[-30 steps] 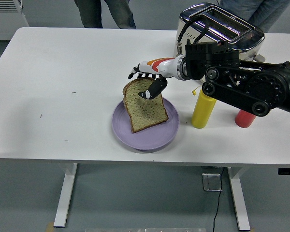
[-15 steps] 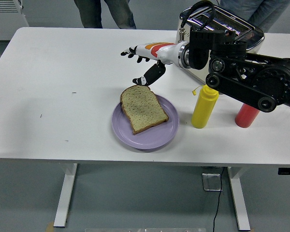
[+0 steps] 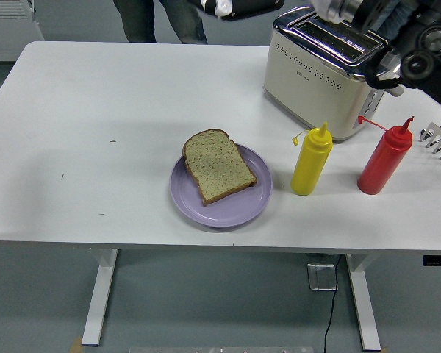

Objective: Push plate across desktop,pick up the break from the machine,place the break in the plate

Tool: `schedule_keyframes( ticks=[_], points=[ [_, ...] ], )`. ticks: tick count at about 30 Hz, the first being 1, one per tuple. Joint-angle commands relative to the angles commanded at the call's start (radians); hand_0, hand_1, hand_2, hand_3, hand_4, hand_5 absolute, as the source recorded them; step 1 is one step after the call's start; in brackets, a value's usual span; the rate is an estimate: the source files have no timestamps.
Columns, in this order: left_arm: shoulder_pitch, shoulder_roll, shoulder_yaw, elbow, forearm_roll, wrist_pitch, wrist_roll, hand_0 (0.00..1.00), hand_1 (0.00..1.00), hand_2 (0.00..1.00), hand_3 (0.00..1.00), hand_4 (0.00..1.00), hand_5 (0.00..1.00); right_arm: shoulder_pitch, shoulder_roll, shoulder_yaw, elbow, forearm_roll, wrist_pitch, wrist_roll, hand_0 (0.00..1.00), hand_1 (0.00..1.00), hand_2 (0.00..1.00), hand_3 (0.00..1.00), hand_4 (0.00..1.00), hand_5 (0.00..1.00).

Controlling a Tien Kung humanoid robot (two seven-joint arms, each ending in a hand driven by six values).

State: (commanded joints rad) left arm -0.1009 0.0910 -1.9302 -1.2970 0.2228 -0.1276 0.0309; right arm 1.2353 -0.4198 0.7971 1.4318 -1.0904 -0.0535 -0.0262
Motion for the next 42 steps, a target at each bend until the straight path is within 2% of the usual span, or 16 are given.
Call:
schedule_keyframes(
  ticks=[2,3,8,9,14,15,18,26,31,38,42],
  points=[
    [0.000,0.000,0.001,0.000,0.000,0.000,0.000,0.827,0.819,0.863,0.821,0.652,0.998,-0.020,-0.031,0.082,0.007,0.085,-0.026,0.047,0.791,0.805,0.886,0.903,0.671,0.308],
    [0.000,0.000,0.001,0.000,-0.001,0.000,0.000,0.826,0.819,0.863,0.821,0.652,0.998,-0.028,-0.043,0.116,0.009,0.123,-0.035,0.066,0.793,0.797,0.867,0.865,0.585,0.336],
    [0.000,0.000,0.007,-0.001,-0.002,0.000,0.000,0.826,0.819,0.863,0.821,0.652,0.998,-0.097,-0.100,0.263,0.004,0.333,-0.080,0.125,0.793,0.797,0.867,0.865,0.585,0.336],
    [0.000,0.001,0.008,-0.001,-0.002,0.000,0.001,0.827,0.819,0.863,0.821,0.652,0.998,-0.114,-0.112,0.289,0.001,0.372,-0.091,0.130,0.792,0.785,0.852,0.842,0.521,0.395],
    [0.007,0.000,0.009,-0.003,-0.001,0.000,0.000,0.827,0.819,0.863,0.821,0.652,0.998,-0.247,-0.177,0.442,-0.039,0.569,-0.137,0.156,0.792,0.785,0.852,0.842,0.521,0.395],
    [0.007,0.000,0.009,-0.003,-0.001,0.000,0.001,0.826,0.819,0.863,0.821,0.652,0.998,-0.263,-0.180,0.459,-0.042,0.586,-0.139,0.157,0.790,0.791,0.821,0.834,0.511,0.424],
    [0.014,-0.003,0.007,-0.003,0.000,0.000,0.000,0.826,0.819,0.863,0.821,0.652,0.998,-0.358,-0.201,0.544,-0.076,0.653,-0.143,0.175,0.790,0.791,0.821,0.834,0.511,0.424],
    [0.019,-0.004,0.016,-0.004,0.002,0.000,0.002,0.826,0.819,0.863,0.821,0.653,0.998,-0.546,-0.206,0.655,-0.149,0.726,-0.126,0.175,0.796,0.792,0.816,0.824,0.503,0.442],
    [0.021,-0.003,0.023,-0.004,0.002,-0.001,0.002,0.826,0.819,0.863,0.820,0.653,0.998,-0.656,-0.191,0.714,-0.158,0.720,-0.098,0.154,0.795,0.786,0.804,0.805,0.501,0.449],
    [0.025,-0.005,0.022,-0.008,0.004,-0.001,0.002,0.826,0.819,0.862,0.820,0.654,0.998,-0.854,-0.147,0.775,-0.142,0.732,-0.046,0.142,0.794,0.787,0.804,0.805,0.499,0.456],
    [0.024,-0.006,0.020,-0.011,0.004,-0.002,0.002,0.826,0.819,0.862,0.820,0.654,0.998,-0.939,-0.117,0.799,-0.136,0.742,-0.033,0.145,0.795,0.787,0.802,0.809,0.500,0.461]
  ],
)
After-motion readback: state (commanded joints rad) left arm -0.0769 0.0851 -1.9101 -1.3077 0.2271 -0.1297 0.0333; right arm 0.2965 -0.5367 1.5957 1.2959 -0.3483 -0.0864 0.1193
